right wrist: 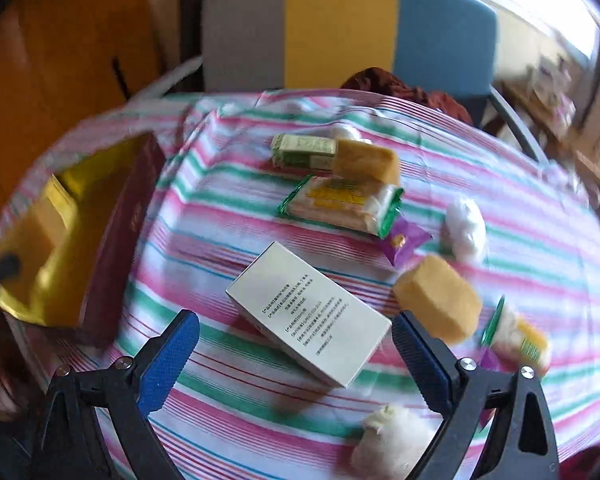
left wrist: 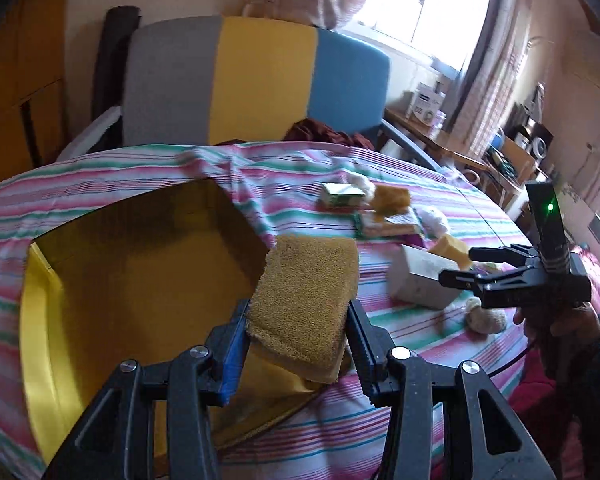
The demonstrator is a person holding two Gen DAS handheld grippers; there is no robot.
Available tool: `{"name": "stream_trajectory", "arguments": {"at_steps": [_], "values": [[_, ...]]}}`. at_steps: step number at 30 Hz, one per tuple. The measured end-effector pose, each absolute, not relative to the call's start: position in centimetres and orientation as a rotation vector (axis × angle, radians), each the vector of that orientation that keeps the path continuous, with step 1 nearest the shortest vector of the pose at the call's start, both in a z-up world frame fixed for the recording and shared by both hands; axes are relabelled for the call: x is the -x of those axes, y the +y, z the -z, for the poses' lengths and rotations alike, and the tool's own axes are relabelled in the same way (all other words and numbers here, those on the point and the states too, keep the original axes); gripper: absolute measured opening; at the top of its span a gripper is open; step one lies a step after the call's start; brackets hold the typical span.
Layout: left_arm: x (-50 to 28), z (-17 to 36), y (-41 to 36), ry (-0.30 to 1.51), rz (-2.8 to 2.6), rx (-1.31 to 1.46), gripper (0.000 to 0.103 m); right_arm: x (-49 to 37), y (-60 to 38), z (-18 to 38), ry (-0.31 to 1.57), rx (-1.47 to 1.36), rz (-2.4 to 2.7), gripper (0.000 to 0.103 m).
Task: Organize objects
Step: 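Grasp the yellow sponge with the left gripper while the right gripper grasps the white box, then place the sponge in the gold tray with the left gripper while the right places the white box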
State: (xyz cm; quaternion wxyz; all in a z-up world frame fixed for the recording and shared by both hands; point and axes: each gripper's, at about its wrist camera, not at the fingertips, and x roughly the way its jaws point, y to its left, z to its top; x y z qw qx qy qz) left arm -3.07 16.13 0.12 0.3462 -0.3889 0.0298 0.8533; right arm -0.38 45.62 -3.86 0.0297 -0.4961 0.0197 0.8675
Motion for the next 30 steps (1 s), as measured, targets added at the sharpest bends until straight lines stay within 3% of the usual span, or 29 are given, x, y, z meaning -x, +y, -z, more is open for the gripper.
{"name": "stream_trajectory", "arguments": {"at_steps": [3,7,8,9,11,12,20,30], "values": [[4.0,0.2,13.4,0.041,-2.282,1.028,0.047,2.7,44.9,5.3,-0.149,1.639,-2.604,0.099],[5.9,0.6,9.8,0.010,-2.398,1.062,0.047,4.9,45.6,7.7,-0.212,1.735,-2.515,0.099],[6.4,0.7,9.0,0.000,-2.424,1.073,0.047,5.2,45.9,8.2,-0.186,1.750,-2.499,0.089],[7.2,0.8,8.2,-0.017,-2.452,1.090,0.047,5.4,46.0,8.5,-0.151,1.751,-2.494,0.071],[8.5,1.0,7.1,-0.032,-2.505,1.119,0.047,5.2,46.1,8.7,-0.081,1.707,-2.516,0.053],[9.3,1.2,6.6,-0.028,-2.533,1.134,0.047,5.0,46.0,8.7,-0.043,1.692,-2.530,0.049],[15.3,3.5,5.6,-0.008,-2.690,1.258,0.047,4.4,46.1,8.8,0.061,1.600,-2.558,0.049],[20.7,7.1,6.9,0.077,-2.804,1.401,0.049,4.3,45.8,8.6,0.062,1.591,-2.572,0.049]]}}
